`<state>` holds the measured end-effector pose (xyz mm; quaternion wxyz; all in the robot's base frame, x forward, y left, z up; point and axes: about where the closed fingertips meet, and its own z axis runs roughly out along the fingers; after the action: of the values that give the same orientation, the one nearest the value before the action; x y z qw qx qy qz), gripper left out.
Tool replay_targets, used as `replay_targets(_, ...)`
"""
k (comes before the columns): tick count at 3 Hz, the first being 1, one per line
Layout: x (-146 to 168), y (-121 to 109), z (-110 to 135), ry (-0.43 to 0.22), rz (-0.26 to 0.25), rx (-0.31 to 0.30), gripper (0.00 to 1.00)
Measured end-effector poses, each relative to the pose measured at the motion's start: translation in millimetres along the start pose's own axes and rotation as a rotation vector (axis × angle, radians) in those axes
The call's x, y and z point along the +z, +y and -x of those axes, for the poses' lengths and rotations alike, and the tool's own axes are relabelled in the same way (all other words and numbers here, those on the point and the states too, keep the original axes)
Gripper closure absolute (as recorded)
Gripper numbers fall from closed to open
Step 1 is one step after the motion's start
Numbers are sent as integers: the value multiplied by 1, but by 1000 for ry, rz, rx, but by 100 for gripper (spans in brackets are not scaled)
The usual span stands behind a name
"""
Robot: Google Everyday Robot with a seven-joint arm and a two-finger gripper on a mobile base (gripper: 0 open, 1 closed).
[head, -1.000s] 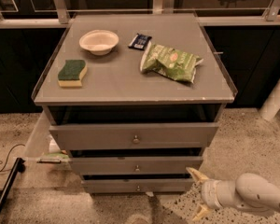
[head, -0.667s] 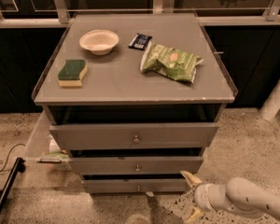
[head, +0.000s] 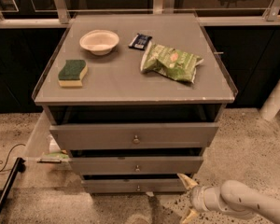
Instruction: Open bottom drawer
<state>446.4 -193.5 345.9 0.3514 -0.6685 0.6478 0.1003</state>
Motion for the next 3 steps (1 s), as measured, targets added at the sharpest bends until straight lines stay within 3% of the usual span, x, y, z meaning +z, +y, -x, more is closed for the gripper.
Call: replay_targets(3, 71, 0, -33, -69, 54, 120, 0)
